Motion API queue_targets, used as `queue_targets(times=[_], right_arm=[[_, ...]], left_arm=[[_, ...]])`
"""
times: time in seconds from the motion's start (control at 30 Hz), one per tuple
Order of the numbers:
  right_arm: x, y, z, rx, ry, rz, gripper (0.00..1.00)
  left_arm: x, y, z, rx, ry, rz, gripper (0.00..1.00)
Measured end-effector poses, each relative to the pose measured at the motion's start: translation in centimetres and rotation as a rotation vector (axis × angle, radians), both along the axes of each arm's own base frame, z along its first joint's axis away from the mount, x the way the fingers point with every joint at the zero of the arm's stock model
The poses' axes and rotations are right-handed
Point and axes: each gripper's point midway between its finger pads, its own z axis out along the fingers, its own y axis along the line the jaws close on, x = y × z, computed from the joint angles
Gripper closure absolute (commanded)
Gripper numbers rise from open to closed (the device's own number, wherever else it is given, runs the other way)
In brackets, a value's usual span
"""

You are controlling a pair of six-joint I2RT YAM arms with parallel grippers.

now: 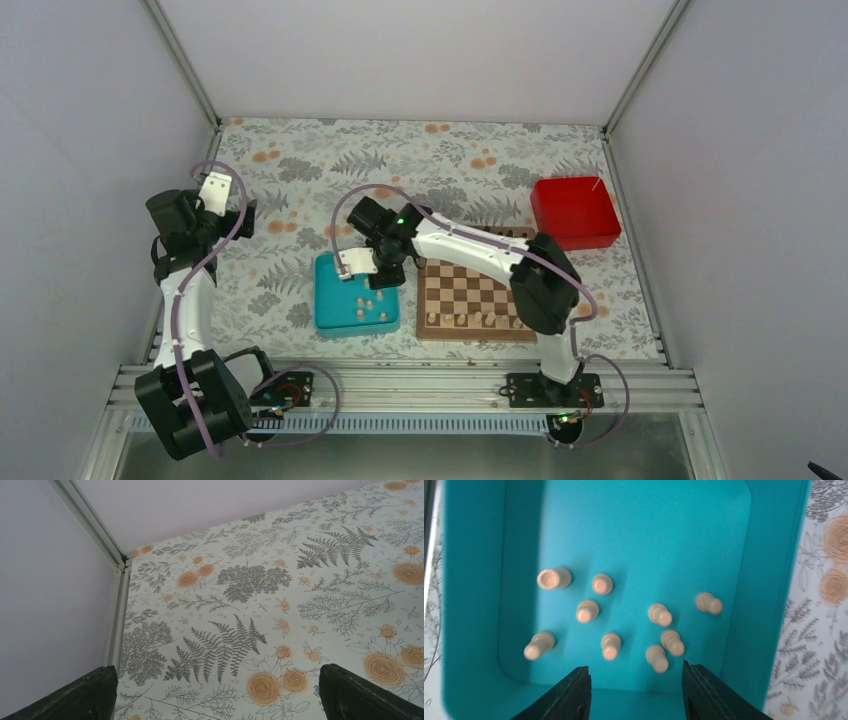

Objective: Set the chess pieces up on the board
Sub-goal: Pick up the chess piece from the storage box.

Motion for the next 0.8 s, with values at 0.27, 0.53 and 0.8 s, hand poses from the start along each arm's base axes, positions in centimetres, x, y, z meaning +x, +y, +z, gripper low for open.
queue_targets(times=[0.27,0.53,0.8], right_arm=[[-1.0,2.1,-2.6,-0.047,0.062,0.031,0.6],[-2.7,2.8,-3.4,-0.06,0.099,0.068,0.61],[-3.0,3.3,-5.5,-0.09,0.121,0.071,0.65]], left_arm=[[0.0,-0.3,0.1,-0.008,-0.004,-0.018,0.0],[0.0,-0.5,0.1,-0.012,-0.006,-0.025,0.0],[-0.1,-0.3,0.2,-0.012,-0.007,-0.019,0.0]])
